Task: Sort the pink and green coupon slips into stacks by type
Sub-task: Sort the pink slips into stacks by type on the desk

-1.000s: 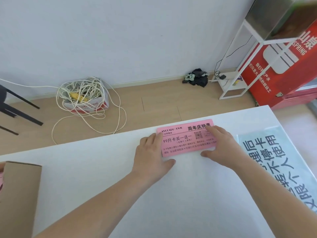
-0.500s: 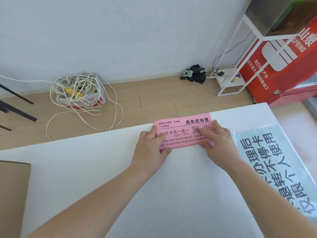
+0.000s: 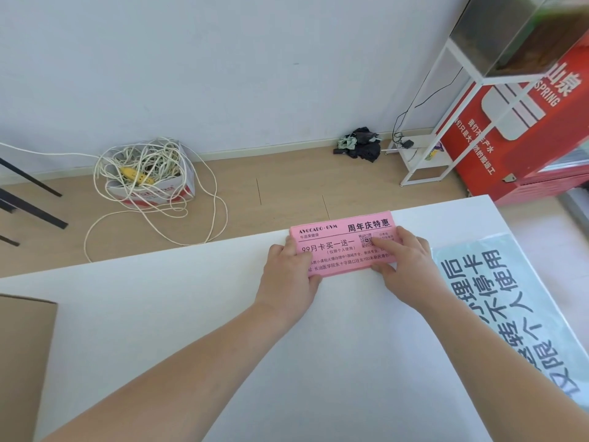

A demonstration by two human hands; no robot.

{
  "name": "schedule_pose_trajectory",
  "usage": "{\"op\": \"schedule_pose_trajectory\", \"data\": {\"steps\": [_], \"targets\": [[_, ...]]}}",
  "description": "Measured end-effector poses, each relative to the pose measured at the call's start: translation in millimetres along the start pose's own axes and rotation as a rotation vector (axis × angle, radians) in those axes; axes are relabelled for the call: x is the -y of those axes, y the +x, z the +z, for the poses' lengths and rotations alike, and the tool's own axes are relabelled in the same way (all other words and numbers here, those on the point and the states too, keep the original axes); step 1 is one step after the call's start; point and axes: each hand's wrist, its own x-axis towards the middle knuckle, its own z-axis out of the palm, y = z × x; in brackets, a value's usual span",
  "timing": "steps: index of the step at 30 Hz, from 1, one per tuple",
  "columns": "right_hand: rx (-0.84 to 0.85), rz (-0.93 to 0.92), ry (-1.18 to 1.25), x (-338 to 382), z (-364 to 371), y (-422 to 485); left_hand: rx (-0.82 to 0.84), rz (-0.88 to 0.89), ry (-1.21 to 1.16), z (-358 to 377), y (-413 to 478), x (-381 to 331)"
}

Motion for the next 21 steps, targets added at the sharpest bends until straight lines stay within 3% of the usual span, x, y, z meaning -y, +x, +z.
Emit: {"op": "schedule_pose_trajectory", "data": {"steps": [12, 17, 21], "targets": [[-0.034, -0.003, -0.007, -10.3, -1.9, 3.2, 0.049, -0.029, -0.014, 5.1, 13.3, -14.9], [-0.076, 0.017, -0.081, 5.0, -8.9, -5.9, 0.049, -0.025, -0.235, -16.4, -4.9, -15.8], [-0.104, -0.093, 0.033, 58.6, -0.2, -31.8, 0.077, -0.085, -0.388, -51.7, -52.9, -5.0]]}}
